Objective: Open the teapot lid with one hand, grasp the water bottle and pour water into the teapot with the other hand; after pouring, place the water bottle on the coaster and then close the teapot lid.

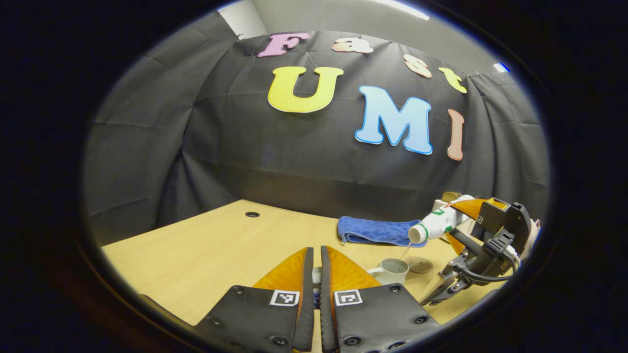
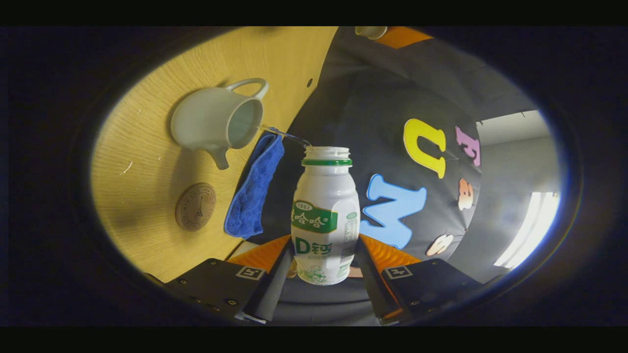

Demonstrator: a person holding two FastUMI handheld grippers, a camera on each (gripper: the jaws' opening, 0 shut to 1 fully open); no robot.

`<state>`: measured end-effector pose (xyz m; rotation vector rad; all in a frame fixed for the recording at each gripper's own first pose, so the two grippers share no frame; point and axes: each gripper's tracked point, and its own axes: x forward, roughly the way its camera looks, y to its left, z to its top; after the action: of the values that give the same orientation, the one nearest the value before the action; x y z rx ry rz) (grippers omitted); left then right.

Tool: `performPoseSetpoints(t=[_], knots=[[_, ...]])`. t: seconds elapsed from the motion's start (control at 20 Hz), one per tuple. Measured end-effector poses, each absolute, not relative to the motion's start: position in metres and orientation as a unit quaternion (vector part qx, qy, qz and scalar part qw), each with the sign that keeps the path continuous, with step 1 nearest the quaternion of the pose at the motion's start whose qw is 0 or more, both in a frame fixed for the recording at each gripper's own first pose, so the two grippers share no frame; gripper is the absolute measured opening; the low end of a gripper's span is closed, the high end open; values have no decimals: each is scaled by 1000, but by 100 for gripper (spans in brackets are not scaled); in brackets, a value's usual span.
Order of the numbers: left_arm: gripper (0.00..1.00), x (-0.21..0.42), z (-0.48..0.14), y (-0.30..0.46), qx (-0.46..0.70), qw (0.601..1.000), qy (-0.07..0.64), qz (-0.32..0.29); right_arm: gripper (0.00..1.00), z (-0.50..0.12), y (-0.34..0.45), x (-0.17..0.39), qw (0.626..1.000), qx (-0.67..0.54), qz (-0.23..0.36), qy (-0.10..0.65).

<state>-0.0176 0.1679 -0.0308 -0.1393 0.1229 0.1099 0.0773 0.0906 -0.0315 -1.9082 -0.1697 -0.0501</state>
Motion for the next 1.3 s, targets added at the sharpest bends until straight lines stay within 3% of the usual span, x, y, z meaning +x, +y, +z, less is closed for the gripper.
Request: performPoseSetpoints(t=[1.3], knots=[[16,-17,-33,166,-63,995,69,45,73,-8,102,80,512,-852,-14,-105]])
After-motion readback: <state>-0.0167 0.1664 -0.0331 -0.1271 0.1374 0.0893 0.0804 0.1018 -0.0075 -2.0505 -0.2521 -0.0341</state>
